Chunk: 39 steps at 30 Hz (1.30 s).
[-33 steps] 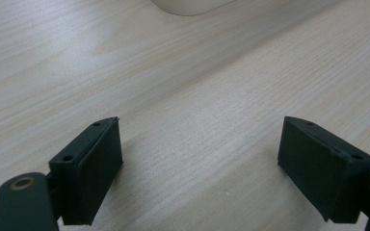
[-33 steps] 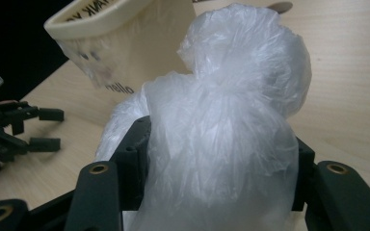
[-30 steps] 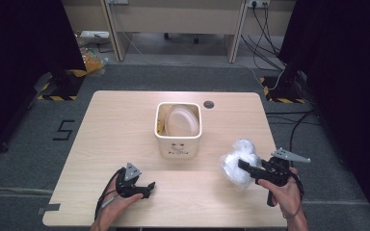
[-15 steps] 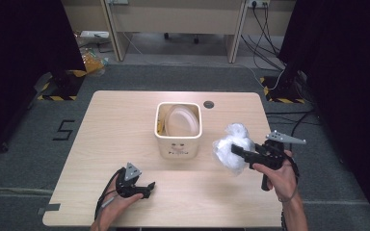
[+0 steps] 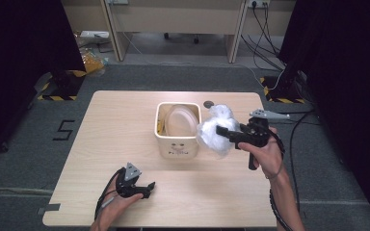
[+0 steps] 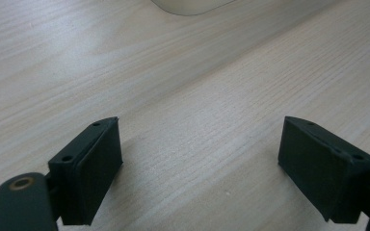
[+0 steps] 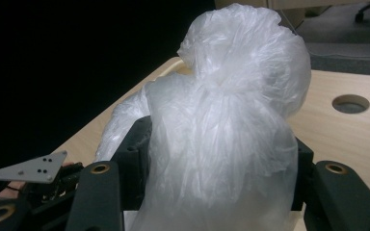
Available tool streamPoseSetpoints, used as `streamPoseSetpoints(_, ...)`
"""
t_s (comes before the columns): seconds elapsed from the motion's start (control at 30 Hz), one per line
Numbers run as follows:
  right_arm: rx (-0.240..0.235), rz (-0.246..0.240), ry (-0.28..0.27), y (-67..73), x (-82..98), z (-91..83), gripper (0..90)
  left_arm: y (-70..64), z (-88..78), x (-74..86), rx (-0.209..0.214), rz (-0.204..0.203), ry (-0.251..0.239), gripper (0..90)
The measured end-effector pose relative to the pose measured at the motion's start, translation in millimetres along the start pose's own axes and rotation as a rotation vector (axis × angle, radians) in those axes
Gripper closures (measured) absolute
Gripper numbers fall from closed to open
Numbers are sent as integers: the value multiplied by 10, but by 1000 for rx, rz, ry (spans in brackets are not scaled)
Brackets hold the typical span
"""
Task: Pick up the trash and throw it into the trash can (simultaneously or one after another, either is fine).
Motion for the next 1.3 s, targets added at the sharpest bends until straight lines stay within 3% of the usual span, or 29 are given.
streamPoseSetpoints(0.33, -43, -34, 45, 289, -256, 476, 451, 1, 3, -2, -3, -1, -4, 144)
streamPoseSetpoints(0.67, -15, -50, 123, 436, -424, 1056, 451, 0, -1, 1, 0, 1, 1, 144)
streamPoseSetpoints(0.93, 29, -74, 193, 391, -356, 1444, 452, -1, -1, 2, 0, 0, 1, 144)
streamPoseSetpoints(1.2, 108, -108, 280, 196, -117, 1678, 452, -2, 2, -1, 1, -2, -3, 144)
streamPoseSetpoints(1.3, 107, -120, 317, 161, 2, 1746, 450, -2, 3, -2, 1, -3, -4, 144)
Point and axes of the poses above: each handheld gripper's, and its own axes: z roughly forward along the jaws, x roughly out of its underside, y roughly to its left, the point moved 10 cm from there along z, roughly forward along the jaws, and after that the axes turned 9 degrees about z, right-handed, at the moved point
